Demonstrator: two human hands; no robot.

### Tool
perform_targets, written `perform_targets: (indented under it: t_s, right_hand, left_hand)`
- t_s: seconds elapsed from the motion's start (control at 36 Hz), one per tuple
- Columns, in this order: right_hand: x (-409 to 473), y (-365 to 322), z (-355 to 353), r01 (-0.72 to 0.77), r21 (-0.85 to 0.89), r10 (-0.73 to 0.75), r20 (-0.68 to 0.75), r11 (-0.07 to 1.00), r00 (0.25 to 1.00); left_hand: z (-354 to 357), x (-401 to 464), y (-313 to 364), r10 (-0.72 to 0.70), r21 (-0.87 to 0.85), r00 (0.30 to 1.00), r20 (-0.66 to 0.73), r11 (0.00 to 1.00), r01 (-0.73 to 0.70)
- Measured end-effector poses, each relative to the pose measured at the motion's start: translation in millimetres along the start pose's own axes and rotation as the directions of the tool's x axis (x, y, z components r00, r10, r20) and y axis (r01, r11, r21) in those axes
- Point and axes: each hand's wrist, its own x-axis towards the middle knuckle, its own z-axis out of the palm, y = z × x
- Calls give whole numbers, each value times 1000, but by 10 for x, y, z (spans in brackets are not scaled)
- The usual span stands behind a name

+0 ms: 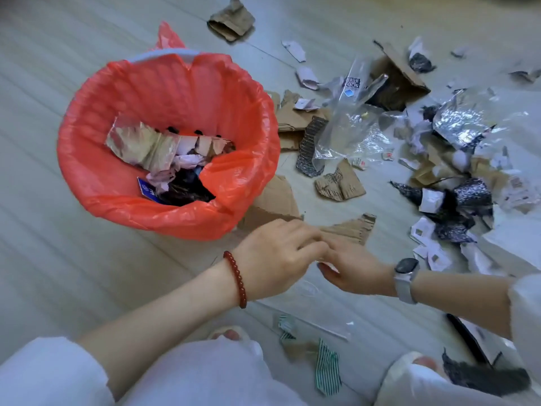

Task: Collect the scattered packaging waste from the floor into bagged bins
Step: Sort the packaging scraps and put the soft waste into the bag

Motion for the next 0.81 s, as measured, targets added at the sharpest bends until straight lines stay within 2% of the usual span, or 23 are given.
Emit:
perform_targets:
  t_s: [0.06, 0.11, 0.14, 0.22, 0.25, 0.28, 0.36, 0.42, 0.44, 0.5, 0.56, 0.61, 0.67, 0.72, 0.75, 0.81]
  right_hand:
    - [-128, 3, 163, 66, -109, -53, 113, 992, 992]
    - [-213, -45, 305, 145, -192, -101, 219, 971, 970]
    - [-245, -82, 383, 200, -201, -142, 268, 959, 953]
    - [-302, -186, 618, 423, -241, -292, 438, 873, 850]
    - [-297, -208, 679, 500, -272, -325, 497, 822, 804]
    - [-282, -222, 736, 557, -315, -324, 558, 769, 763]
    - [-225, -251, 884, 616, -430, -228, 667, 660, 710]
    - [-179, -271, 946, 639, -429, -222, 692, 638, 687]
    - [-157, -284, 954, 641, -426, -244, 678, 638, 693]
    - [-121, -290, 975, 619, -436, -357, 544, 653, 760]
    - [-103, -241, 987, 575, -417, -432, 390, 704, 813]
    - [-98, -167, 965, 508, -385, -430, 274, 770, 860]
    - [-95, -109, 901, 411, -312, -358, 215, 856, 909]
    - [-99, -96, 731, 244, -162, -207, 216, 956, 954]
    - [-104, -98, 625, 145, -104, -120, 217, 984, 969]
    - [-122, -52, 471, -15, -111, 38, 213, 994, 976]
  left_hand:
    - [212, -182, -11, -28, 9, 988, 149, 1000, 27]
    - [377, -358, -72, -141, 106, 938, 316, 988, 112]
    - [422, -436, -96, -226, 165, 877, 424, 971, 170]
    - [510, -655, -158, -442, 324, 606, 662, 897, 300]
    - [533, -712, -179, -479, 363, 540, 692, 877, 314]
    - [558, -770, -201, -505, 384, 510, 697, 863, 329]
    - [627, -927, -298, -550, 372, 473, 688, 828, 420]
    - [661, -1012, -343, -573, 311, 467, 674, 793, 524]
    - [671, -1050, -352, -588, 271, 486, 647, 773, 574]
    - [683, -1113, -353, -621, 181, 564, 544, 743, 644]
    - [703, -1148, -352, -628, 130, 635, 449, 750, 649]
    - [724, -1149, -337, -637, 122, 657, 404, 749, 652]
    - [741, -1121, -312, -650, 104, 666, 366, 740, 665]
    - [751, -1086, -299, -669, 41, 675, 311, 719, 693]
    - [752, -1068, -294, -674, 4, 681, 285, 712, 702]
    - [767, -1037, -295, -678, -58, 691, 253, 702, 710]
